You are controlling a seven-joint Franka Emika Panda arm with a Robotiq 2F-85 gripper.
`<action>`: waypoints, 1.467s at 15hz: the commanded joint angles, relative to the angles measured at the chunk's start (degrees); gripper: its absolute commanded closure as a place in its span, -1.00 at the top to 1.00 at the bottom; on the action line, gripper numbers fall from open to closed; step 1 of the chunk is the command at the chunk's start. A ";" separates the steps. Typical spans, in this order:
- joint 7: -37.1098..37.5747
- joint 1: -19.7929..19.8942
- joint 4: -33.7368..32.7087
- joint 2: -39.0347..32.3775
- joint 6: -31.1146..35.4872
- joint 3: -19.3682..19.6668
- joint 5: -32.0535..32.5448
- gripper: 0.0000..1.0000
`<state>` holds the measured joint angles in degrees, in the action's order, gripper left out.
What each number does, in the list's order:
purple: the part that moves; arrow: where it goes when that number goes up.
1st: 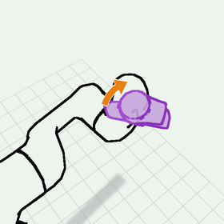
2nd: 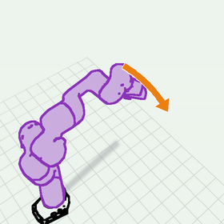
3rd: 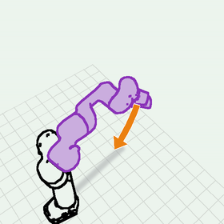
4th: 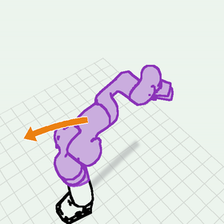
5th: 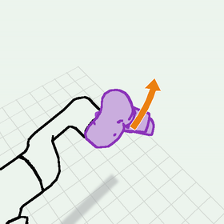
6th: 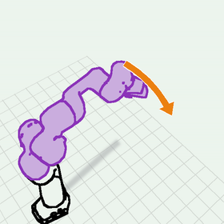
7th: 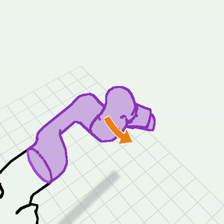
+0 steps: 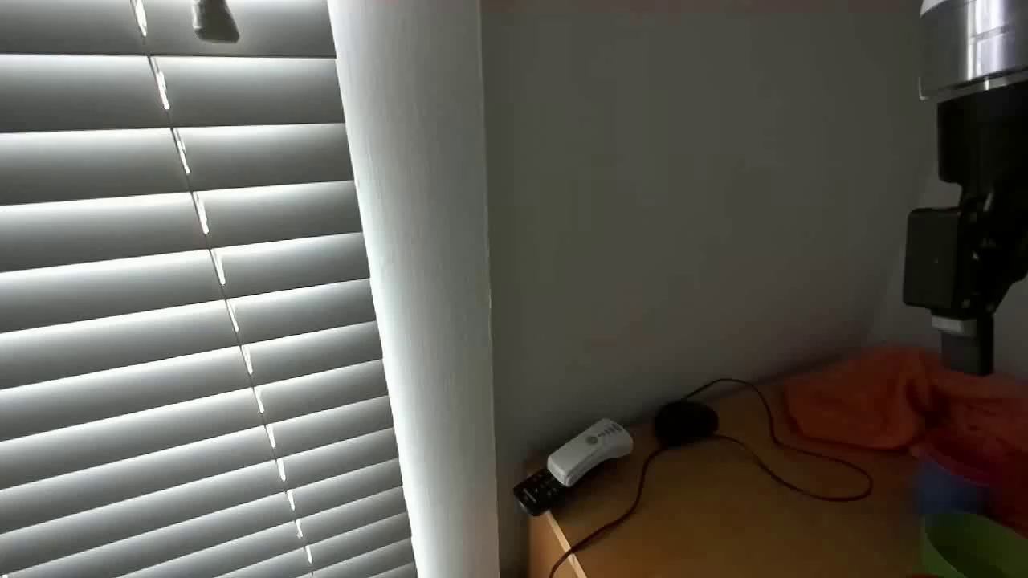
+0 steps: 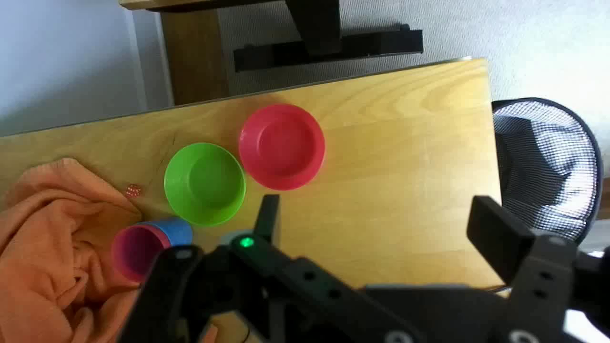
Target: Put the pink cup in the green bowl and put the blue cup in the pink bowl
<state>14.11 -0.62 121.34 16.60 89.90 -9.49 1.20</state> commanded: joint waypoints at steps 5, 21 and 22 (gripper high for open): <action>0.23 -1.08 -0.12 -0.09 -0.13 0.96 0.24 1.00; -13.85 7.91 1.26 -14.56 20.98 16.49 -3.48 1.00; -15.83 8.33 1.57 -15.76 22.99 17.10 -4.03 1.00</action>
<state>3.36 6.72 121.74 3.32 107.97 5.91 -0.17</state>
